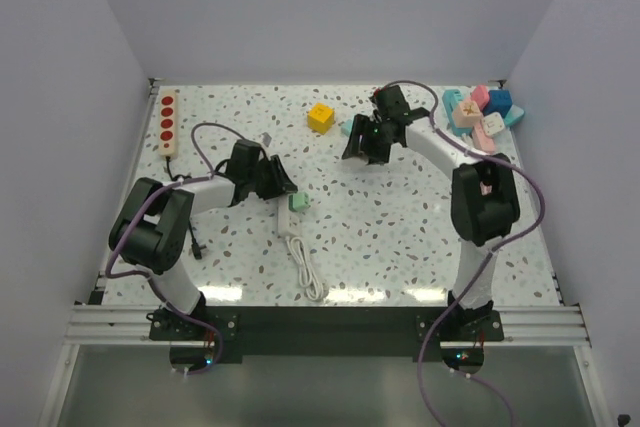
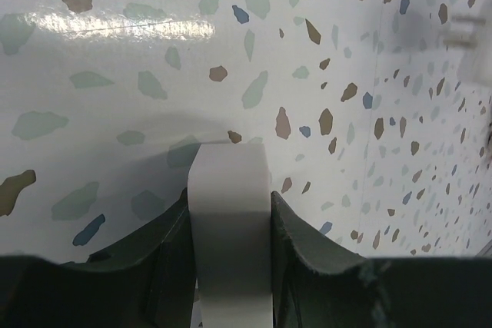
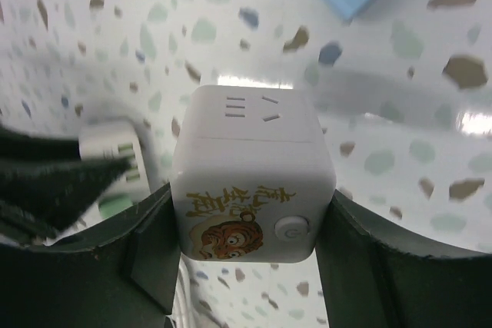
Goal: Pull the plug off the socket
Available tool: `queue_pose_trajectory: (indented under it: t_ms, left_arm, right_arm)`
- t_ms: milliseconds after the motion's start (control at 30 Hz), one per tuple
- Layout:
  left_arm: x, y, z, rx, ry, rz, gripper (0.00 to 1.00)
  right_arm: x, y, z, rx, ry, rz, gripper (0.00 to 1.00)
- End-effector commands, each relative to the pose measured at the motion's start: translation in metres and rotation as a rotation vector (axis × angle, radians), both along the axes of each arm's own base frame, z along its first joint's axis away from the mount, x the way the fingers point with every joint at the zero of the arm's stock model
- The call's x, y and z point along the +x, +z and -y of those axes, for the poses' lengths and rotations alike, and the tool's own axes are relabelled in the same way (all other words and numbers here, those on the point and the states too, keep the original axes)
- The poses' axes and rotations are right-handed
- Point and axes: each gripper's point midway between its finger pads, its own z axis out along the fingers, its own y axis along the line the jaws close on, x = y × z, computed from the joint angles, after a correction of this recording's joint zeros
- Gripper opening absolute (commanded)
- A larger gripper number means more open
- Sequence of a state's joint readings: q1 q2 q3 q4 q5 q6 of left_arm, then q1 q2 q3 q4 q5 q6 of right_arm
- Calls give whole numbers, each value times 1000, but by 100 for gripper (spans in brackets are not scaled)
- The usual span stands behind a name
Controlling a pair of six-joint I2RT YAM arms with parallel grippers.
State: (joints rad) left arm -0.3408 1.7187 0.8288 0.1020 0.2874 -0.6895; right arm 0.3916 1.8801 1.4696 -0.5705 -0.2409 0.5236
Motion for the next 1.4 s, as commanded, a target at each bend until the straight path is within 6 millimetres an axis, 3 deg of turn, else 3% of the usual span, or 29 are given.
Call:
queue_pose_trajectory:
  t_ms: [0, 167, 200, 233, 267, 300, 367, 400, 433, 500, 533, 567, 600, 633, 667, 767, 800, 933, 967, 1000, 1033, 1167, 1267, 1367]
  left_arm:
    - [-5, -4, -7, 54, -36, -19, 0]
    - [-5, 1, -4, 32, -36, -23, 0]
    - [-3, 2, -3, 30, -34, -23, 0]
    - [-3, 2, -3, 30, -35, -27, 0]
    - [-3, 1, -3, 29, -35, -32, 0]
    - [-1, 3, -2, 28, -35, -28, 0]
    - [-1, 1, -1, 29, -36, -34, 0]
    - [0, 1, -1, 26, -36, -34, 0]
    - [1, 1, 0, 25, -36, -36, 0]
    - [3, 1, 0, 24, -35, -37, 0]
    - [3, 0, 1, 22, -35, -38, 0]
    - [3, 1, 1, 19, -35, -36, 0]
    - [5, 2, 2, 18, -34, -34, 0]
    - [5, 2, 1, 18, -34, -33, 0]
    - [5, 3, 3, 16, -37, -32, 0]
    - [6, 2, 3, 18, -39, -32, 0]
    - [5, 2, 2, 17, -40, -34, 0]
    - [2, 1, 5, -3, -42, -39, 0]
    - [1, 1, 7, -18, -44, -42, 0]
    - [1, 3, 8, -27, -44, -39, 0]
    - [0, 3, 8, -31, -44, -39, 0]
    - [2, 9, 12, -57, -46, -32, 0]
    - [1, 12, 14, -71, -48, -28, 0]
    - [1, 14, 16, -85, -50, -30, 0]
  right_arm:
    - [63, 4, -20, 114, -83, 27, 0]
    - [110, -5, -38, 262, -125, 20, 0]
    - [129, 6, -37, 297, -141, 59, 0]
    - [135, -13, -36, 295, -161, 29, 0]
    - [141, -14, -37, 324, -183, 15, 0]
    - [155, -6, -36, 350, -193, 44, 7]
    - [165, -20, -34, 355, -215, 19, 32]
    - [173, -13, -31, 363, -221, 31, 44]
    - [174, -12, -32, 365, -219, 30, 64]
    - [174, 0, -28, 365, -210, 48, 77]
    - [172, 6, -25, 362, -207, 60, 88]
    - [171, 36, -21, 375, -195, 117, 93]
    - [161, 33, -19, 371, -190, 100, 98]
    - [155, 45, -17, 373, -183, 119, 98]
    - [147, 74, -12, 374, -167, 171, 98]
    - [115, 75, 1, 321, -172, 152, 98]
    - [94, 84, 4, 314, -160, 148, 98]
    - [30, 73, 5, 229, -87, 117, 98]
    - [17, 69, -2, 240, -49, 106, 98]
    - [0, 52, -3, 230, -32, 62, 98]
    - [-10, 52, -6, 231, -10, 60, 98]
    - [-54, 33, -49, 250, 153, 14, 97]
    - [-74, 22, -76, 279, 215, -26, 94]
    - [-81, 13, -94, 308, 243, -43, 90]
